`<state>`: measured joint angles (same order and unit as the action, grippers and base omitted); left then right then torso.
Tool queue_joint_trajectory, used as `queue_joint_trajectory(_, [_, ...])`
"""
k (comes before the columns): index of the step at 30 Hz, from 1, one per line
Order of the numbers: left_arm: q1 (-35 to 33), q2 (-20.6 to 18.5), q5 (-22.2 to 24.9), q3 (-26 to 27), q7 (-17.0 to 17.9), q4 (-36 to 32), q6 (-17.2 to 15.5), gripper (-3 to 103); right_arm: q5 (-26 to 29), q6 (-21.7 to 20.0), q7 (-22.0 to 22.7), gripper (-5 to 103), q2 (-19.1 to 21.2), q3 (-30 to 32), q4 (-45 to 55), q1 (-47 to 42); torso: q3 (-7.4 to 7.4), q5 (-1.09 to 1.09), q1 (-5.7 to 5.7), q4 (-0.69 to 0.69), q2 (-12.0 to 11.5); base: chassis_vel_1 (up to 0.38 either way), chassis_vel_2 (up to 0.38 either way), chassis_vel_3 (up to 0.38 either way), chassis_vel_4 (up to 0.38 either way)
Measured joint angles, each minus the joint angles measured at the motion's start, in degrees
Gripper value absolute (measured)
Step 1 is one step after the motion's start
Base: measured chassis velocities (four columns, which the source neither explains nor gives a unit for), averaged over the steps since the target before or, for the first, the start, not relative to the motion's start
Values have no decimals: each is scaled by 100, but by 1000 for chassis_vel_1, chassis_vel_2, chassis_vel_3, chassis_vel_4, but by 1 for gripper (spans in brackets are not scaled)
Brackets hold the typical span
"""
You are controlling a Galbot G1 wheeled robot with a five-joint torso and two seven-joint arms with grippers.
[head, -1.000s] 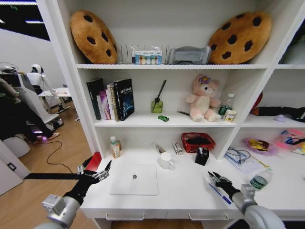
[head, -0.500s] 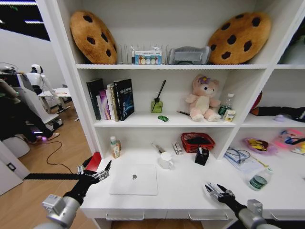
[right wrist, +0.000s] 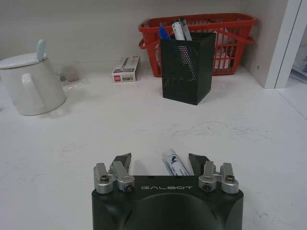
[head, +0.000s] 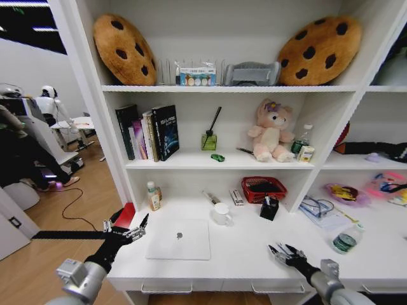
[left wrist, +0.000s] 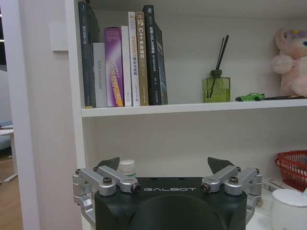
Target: Organize the objects on the table.
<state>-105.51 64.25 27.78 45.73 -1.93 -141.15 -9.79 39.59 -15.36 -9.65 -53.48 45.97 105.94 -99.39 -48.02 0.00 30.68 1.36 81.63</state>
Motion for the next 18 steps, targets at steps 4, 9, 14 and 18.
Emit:
queue_joint_trajectory(4, [0, 0, 0, 0, 1, 0, 0, 100, 2, -5, 0, 58, 20, -20, -26, 26, 0, 0, 0, 0, 0, 0, 0, 0, 0])
queue_joint_trajectory(9, [0, 0, 0, 0, 1, 0, 0, 100, -18, 24, 11, 41, -66, 1, 29, -72, 0, 0, 0, 0, 0, 0, 0, 0, 0])
queue_joint_trajectory(14, [0, 0, 0, 0, 2, 0, 0, 100, -88, 150, 9, 20, -163, 84, 51, -280, 0, -2, 0, 0, 1, 0, 0, 0, 0])
queue_joint_trajectory(18, [0, 0, 0, 0, 2, 0, 0, 100, -109, 248, 7, 13, -238, 151, 52, -387, 1, -3, 0, 0, 1, 0, 0, 0, 0])
